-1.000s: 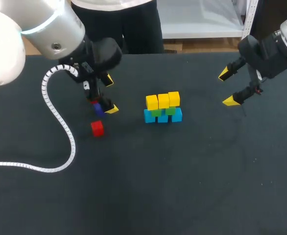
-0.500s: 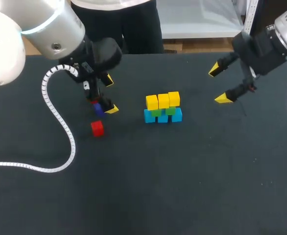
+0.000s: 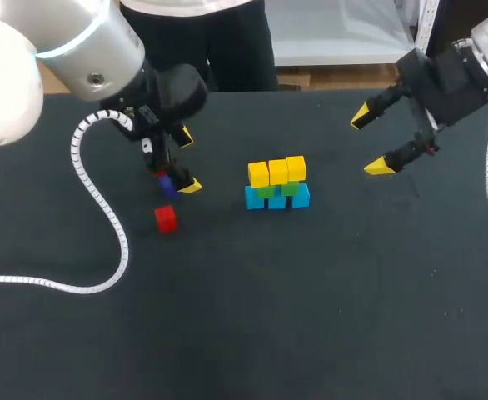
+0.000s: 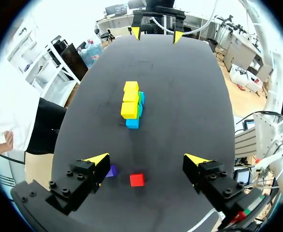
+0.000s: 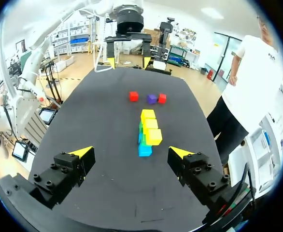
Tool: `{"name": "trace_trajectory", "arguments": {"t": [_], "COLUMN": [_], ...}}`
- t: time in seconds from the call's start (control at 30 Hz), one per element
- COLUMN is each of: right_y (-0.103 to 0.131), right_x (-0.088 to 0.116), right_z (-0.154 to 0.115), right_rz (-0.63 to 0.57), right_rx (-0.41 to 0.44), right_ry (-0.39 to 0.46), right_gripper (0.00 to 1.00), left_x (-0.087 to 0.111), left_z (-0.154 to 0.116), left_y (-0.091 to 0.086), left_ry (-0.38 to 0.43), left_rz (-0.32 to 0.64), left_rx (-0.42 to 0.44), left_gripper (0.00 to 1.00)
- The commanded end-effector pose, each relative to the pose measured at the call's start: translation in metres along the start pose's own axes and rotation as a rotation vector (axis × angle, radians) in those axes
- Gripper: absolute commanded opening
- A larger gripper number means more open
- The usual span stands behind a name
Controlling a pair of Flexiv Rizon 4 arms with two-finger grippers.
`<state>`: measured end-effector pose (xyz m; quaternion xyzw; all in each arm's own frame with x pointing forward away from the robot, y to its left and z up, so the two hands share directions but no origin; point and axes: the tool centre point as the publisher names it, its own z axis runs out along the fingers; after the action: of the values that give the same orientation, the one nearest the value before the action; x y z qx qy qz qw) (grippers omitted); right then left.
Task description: Place the blue cubes, place green cubes on the blue cubes, place the yellow cubes on the green cubes, then place the red cubes on the yellow cubes, and place purple cube on the red cubes.
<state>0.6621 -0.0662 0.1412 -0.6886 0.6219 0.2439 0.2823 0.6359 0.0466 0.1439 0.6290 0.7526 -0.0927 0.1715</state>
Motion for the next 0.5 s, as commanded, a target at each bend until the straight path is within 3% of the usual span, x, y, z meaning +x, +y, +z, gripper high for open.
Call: {"name": "trace_trajectory", "arguments": {"t": [0.03, 0.43, 0.5], "right_y": [-0.0021, -0.0021, -0.0021], "right_x": [-0.0022, -0.0022, -0.0022], "right_z": [0.0006, 0.0006, 0.0006], "right_rz": [0.004, 0.004, 0.004], "right_rx": [-0.002, -0.002, -0.002], "right_ry": [0.013, 0.013, 0.013], "right_gripper": [1.00, 1.00, 1.00], "left_x": [0.0006, 0.0006, -0.0012], "left_z": [-0.0002, -0.0002, -0.0019], "left_y": [0.0007, 0.0007, 0.0004], "left_ry": [-0.002, -0.002, 0.083], "left_rz": [0.002, 0.002, -0.012], "left_rx": [0.002, 0.002, 0.000], "left_gripper": [1.00, 1.00, 1.00]}}
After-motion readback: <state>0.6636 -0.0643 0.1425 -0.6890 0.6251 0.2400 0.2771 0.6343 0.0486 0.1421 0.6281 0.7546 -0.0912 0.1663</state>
